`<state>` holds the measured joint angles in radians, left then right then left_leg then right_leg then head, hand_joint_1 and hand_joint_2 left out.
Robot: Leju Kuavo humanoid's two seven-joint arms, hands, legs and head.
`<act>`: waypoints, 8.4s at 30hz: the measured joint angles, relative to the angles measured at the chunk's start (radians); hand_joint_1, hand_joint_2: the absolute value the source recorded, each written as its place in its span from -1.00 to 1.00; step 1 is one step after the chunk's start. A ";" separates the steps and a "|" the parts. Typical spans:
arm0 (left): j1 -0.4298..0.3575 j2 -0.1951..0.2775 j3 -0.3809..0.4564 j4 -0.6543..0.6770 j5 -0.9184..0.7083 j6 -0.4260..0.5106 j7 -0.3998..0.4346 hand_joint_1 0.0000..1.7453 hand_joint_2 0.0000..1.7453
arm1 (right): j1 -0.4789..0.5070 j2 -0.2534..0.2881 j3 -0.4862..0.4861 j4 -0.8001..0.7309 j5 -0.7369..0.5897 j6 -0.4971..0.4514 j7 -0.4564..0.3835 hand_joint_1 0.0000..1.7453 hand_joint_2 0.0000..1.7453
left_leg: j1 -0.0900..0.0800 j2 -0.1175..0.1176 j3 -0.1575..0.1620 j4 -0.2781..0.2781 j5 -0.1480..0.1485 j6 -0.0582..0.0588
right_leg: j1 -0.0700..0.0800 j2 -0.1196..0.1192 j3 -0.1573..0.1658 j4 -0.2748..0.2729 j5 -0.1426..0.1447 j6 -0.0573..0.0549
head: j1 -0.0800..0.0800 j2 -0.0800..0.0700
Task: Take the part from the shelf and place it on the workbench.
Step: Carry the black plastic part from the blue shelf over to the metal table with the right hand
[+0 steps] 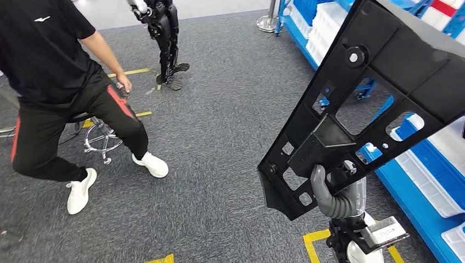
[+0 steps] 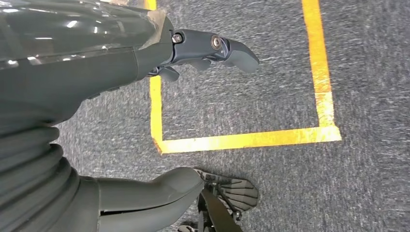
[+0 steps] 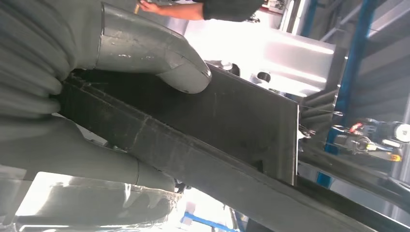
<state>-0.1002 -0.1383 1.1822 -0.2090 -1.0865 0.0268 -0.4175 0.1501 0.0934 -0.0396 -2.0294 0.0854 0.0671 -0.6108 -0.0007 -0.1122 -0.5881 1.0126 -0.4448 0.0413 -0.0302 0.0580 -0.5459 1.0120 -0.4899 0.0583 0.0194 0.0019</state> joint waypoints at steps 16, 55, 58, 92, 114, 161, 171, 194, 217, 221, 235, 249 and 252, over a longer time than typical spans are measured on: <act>0.002 0.006 0.000 0.000 -0.001 -0.059 -0.070 -1.00 1.00 | 0.008 0.002 0.001 0.005 0.012 0.008 -0.035 1.00 1.00 | -0.007 0.174 -0.022 0.018 -0.008 -0.011 | 0.027 -0.162 0.024 -0.006 -0.020 -0.038 | -0.007 0.000; 0.013 0.039 0.000 -0.004 0.000 -0.058 -0.060 -1.00 1.00 | 0.060 -0.011 0.066 -0.008 0.002 -0.034 -0.034 1.00 1.00 | 0.004 0.077 0.015 -0.025 0.003 0.020 | 0.019 -0.063 -0.122 0.278 -0.126 -0.033 | 0.004 0.000; 0.015 0.036 0.000 -0.004 0.003 -0.057 -0.059 -1.00 1.00 | 0.062 -0.014 0.066 -0.008 0.002 -0.035 -0.034 1.00 1.00 | 0.007 0.034 0.019 -0.022 0.000 0.014 | 0.009 -0.045 -0.072 0.147 -0.051 0.000 | 0.005 0.000; 0.019 0.035 0.011 -0.003 0.015 0.011 -0.024 -1.00 1.00 | 0.037 -0.034 0.069 0.012 -0.022 -0.045 -0.049 1.00 1.00 | 0.004 -0.007 0.006 -0.001 -0.013 -0.006 | 0.000 -0.002 -0.005 -0.001 0.002 0.001 | 0.004 0.000; 0.012 0.050 0.014 -0.002 -0.014 0.168 0.041 -1.00 1.00 | -0.007 -0.070 0.125 0.051 -0.039 -0.102 -0.039 1.00 1.00 | 0.006 0.106 -0.002 -0.004 -0.007 0.015 | 0.015 -0.078 -0.055 0.154 -0.096 -0.026 | 0.004 0.000; 0.014 0.029 0.005 0.003 -0.046 0.152 -0.024 -1.00 1.00 | -0.034 -0.092 0.132 0.079 -0.038 -0.175 -0.017 1.00 1.00 | 0.001 0.074 0.001 -0.003 -0.010 0.014 | 0.017 -0.057 -0.007 -0.007 0.009 -0.018 | 0.001 0.000; 0.013 0.030 0.004 0.003 -0.054 0.134 -0.021 -1.00 1.00 | -0.038 -0.076 0.103 0.079 -0.010 -0.175 0.008 1.00 1.00 | 0.003 0.074 0.002 -0.007 -0.010 -0.012 | 0.022 -0.057 -0.008 -0.007 0.007 -0.025 | 0.001 0.000; 0.013 0.020 -0.019 0.003 -0.074 0.150 0.003 -1.00 1.00 | -0.025 -0.056 0.089 0.060 0.023 -0.178 0.007 1.00 1.00 | -0.006 0.074 0.002 -0.007 -0.010 -0.012 | 0.017 -0.057 -0.009 -0.007 0.007 -0.025 | 0.001 0.000; 0.018 0.033 -0.019 0.002 -0.086 0.154 0.020 -1.00 1.00 | -0.010 -0.059 0.090 0.053 0.035 -0.175 0.015 1.00 1.00 | 0.031 0.075 0.030 0.004 -0.053 -0.049 | -0.017 -0.050 -0.032 0.028 0.002 -0.014 | -0.001 0.000; 0.018 0.033 -0.019 0.002 -0.086 0.157 0.020 -1.00 1.00 | -0.009 -0.059 0.092 0.052 0.034 -0.175 0.014 1.00 1.00 | 0.032 0.105 -0.070 0.191 -0.137 -0.051 | -0.005 -0.055 -0.022 0.027 -0.008 -0.040 | -0.005 0.000; 0.019 0.043 -0.019 0.000 -0.085 0.162 0.031 -1.00 1.00 | -0.014 -0.063 0.101 0.056 0.030 -0.185 0.010 1.00 1.00 | -0.009 0.111 0.024 -0.022 -0.013 0.041 | 0.022 -0.060 -0.011 0.113 -0.067 -0.027 | -0.002 0.000; 0.025 0.033 -0.019 0.000 -0.095 0.152 0.040 -1.00 1.00 | -0.009 -0.064 0.101 0.074 0.040 -0.183 -0.001 1.00 1.00 | 0.009 0.103 0.057 0.046 -0.092 -0.029 | -0.008 -0.066 -0.038 0.010 0.028 -0.034 | 0.001 0.000; 0.024 0.032 -0.019 0.000 -0.096 0.149 0.039 -1.00 1.00 | -0.018 -0.063 0.101 0.076 0.041 -0.177 -0.001 1.00 1.00 | 0.013 0.108 -0.059 0.227 -0.154 -0.042 | -0.005 -0.065 -0.021 0.010 0.012 -0.053 | 0.000 0.000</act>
<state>-0.0765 -0.1063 1.1627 -0.2087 -1.1823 0.1760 -0.3786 0.1320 0.0300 0.0614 -1.9529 0.1259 -0.1095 -0.6121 0.0119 -0.0045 -0.6472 1.2400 -0.5993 -0.0011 -0.0349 -0.0072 -0.5673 1.0215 -0.4782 0.0057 0.0192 0.0019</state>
